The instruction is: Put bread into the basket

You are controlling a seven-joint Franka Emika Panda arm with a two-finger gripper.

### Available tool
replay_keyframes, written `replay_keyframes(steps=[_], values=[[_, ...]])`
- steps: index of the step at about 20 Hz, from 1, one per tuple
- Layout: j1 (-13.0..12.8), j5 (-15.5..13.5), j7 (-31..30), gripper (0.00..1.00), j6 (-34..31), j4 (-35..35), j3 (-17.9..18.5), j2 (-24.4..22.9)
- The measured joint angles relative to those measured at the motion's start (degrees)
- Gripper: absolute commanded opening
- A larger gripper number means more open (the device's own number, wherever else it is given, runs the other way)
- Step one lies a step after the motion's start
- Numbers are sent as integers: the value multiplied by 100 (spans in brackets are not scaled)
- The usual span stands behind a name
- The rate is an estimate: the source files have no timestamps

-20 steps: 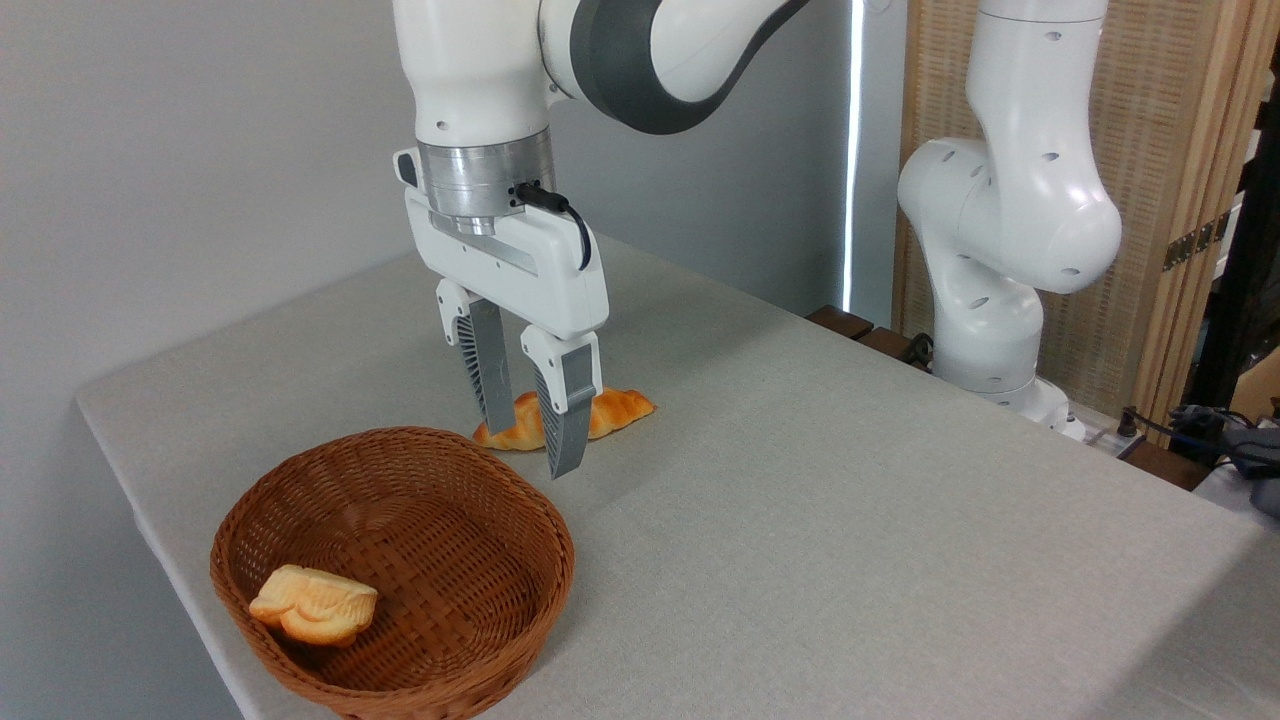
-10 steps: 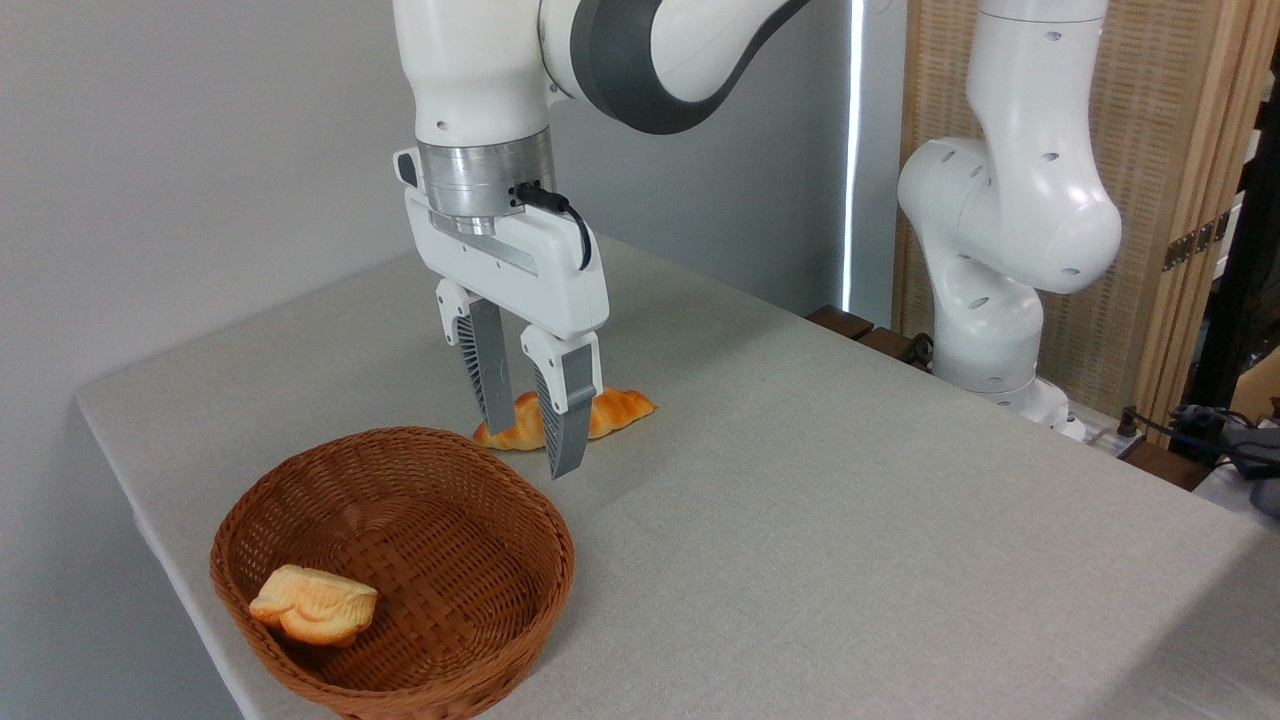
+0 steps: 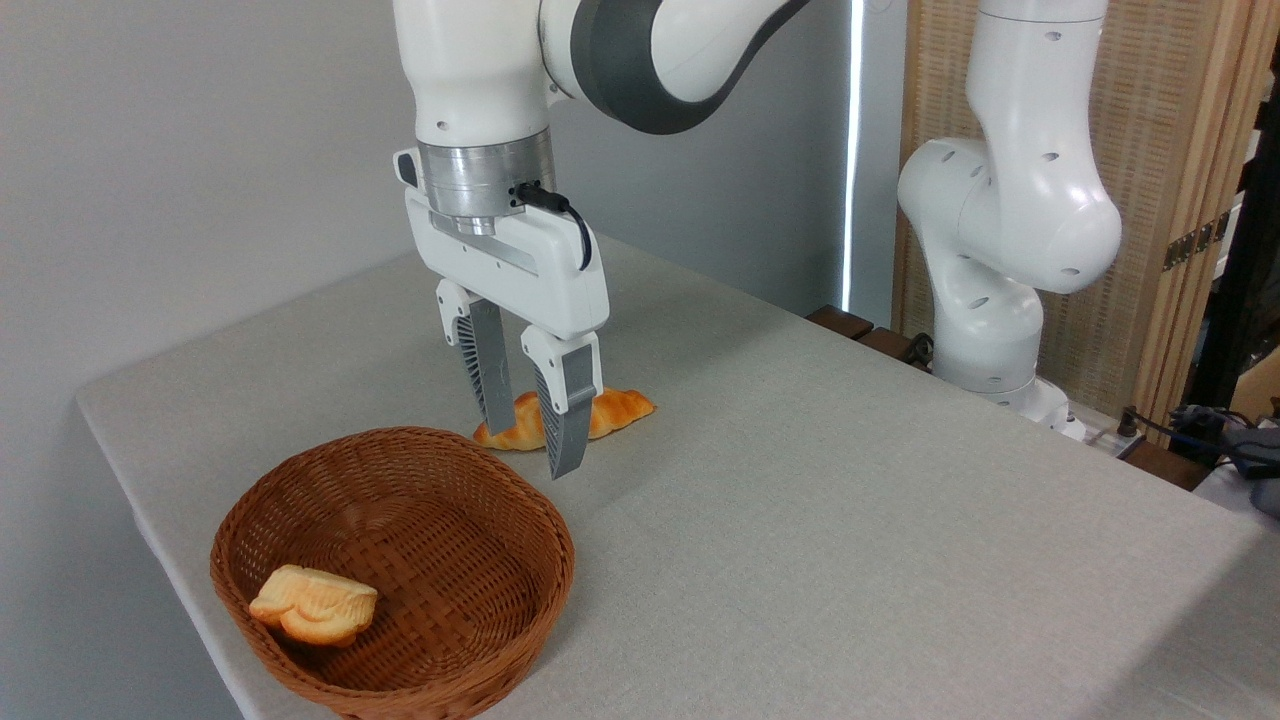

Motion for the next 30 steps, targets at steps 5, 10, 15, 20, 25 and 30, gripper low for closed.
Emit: replay_keyframes(steps=[5,10,15,20,25,30], values=[[0,0,0,100,0,0,-10,0],[0,0,0,100,0,0,-11,23],[-6,0,3,100,0,0,-15,73],[-136,0,8,100,0,5,-47,61],[-640,0,5,100,-5,-132,-60,-78],[-1089,0,15,100,-42,-731,-61,-488]])
